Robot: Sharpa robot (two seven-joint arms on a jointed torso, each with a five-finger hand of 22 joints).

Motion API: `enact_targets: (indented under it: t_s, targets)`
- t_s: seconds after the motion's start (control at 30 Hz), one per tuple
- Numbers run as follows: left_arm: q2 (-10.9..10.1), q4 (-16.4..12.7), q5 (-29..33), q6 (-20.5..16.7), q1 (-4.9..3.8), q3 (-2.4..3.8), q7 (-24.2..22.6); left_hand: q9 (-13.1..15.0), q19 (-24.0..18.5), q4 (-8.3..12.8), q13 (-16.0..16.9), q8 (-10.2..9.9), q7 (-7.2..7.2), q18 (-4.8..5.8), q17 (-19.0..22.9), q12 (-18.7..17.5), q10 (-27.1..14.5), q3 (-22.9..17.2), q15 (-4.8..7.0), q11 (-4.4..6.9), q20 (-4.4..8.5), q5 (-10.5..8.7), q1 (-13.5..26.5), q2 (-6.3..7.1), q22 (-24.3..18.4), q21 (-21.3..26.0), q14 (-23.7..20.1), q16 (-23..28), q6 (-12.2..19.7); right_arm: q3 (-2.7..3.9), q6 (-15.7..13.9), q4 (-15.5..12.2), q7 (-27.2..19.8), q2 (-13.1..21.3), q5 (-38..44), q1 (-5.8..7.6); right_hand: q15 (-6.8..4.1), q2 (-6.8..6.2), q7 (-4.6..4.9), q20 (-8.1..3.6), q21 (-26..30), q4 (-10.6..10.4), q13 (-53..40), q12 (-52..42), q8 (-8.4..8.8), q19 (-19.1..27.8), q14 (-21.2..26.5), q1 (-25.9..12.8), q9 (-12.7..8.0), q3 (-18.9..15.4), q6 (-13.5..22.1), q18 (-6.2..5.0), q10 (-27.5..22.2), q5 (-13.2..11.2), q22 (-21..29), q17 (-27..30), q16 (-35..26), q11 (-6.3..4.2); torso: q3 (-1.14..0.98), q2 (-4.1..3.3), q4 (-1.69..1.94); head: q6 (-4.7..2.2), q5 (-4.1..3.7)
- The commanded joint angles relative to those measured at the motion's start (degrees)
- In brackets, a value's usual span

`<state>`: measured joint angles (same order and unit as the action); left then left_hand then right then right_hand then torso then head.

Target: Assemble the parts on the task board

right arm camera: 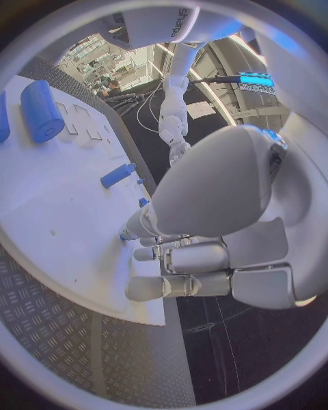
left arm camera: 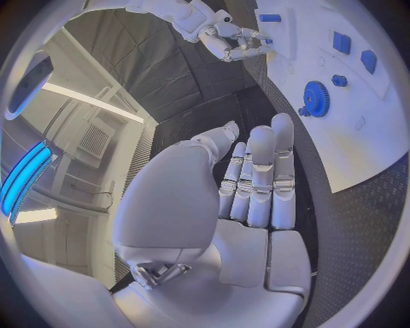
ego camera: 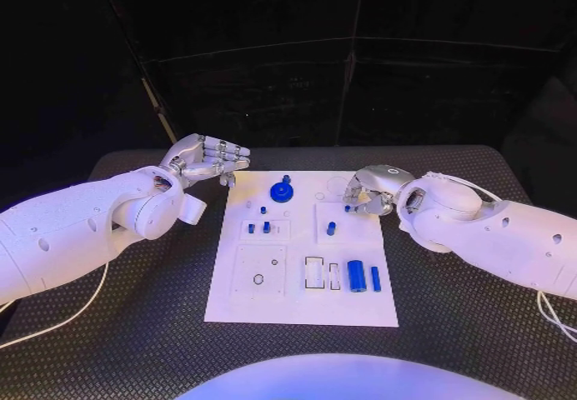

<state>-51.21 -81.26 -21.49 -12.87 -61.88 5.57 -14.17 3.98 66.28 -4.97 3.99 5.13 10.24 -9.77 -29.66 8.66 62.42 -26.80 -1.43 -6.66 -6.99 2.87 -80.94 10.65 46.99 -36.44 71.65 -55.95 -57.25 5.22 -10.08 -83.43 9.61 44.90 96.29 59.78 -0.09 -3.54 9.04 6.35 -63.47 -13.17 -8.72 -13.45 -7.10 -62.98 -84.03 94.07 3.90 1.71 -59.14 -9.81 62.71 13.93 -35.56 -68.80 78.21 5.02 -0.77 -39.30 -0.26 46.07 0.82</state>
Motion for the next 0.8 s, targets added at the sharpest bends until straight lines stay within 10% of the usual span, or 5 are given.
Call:
enact_targets:
  t_s: [0.03, 0.8]
  targets:
    - [0.1, 0.4, 4.0, 0.1, -0.05, 0.05, -2.5, -0.1, -0.6, 0.5, 0.0, 0.3, 0.17, -0.68, 0.3, 0.5, -0.6, 0.2, 0.04, 0.11, -0.09, 0.04, -0.2, -0.67, -0.2, 0.6, -0.9, 0.6, -0.3, 0.01, 3.3, 0.0, 0.6, -0.2, 1.0, 0.07, 0.27, -0.08, -0.01, -0.1, -0.5, 0.0, 0.3, 0.3, 0.09, -0.3, -2.2, 0.5, 0.1, 0.6, -0.7, 0.35, 0.9, 0.4, -0.2, -0.2, 0.4, -0.1, -0.09, 0.0, 0.01, 0.16, -0.07]
    - [0.4, 1.6, 4.4, 0.5, -0.02, 0.05, -2.5, 0.0, -0.9, 0.7, 0.1, 0.6, 0.21, -0.71, 0.8, 1.2, -0.5, 0.1, 0.06, 0.14, -0.09, 0.04, -0.4, -1.02, -0.5, 1.0, -1.2, 0.9, -0.8, 0.0, 4.9, 0.1, 1.7, -1.5, 1.1, 0.06, -0.34, 0.53, -0.66, -0.71, -1.7, 0.6, 1.7, 1.1, 0.11, -1.1, -2.5, 0.9, 0.1, 4.4, -2.8, 0.59, 3.6, -1.4, -1.7, -1.3, 1.2, -0.81, 0.0, -0.05, 0.0, 0.83, -0.15]
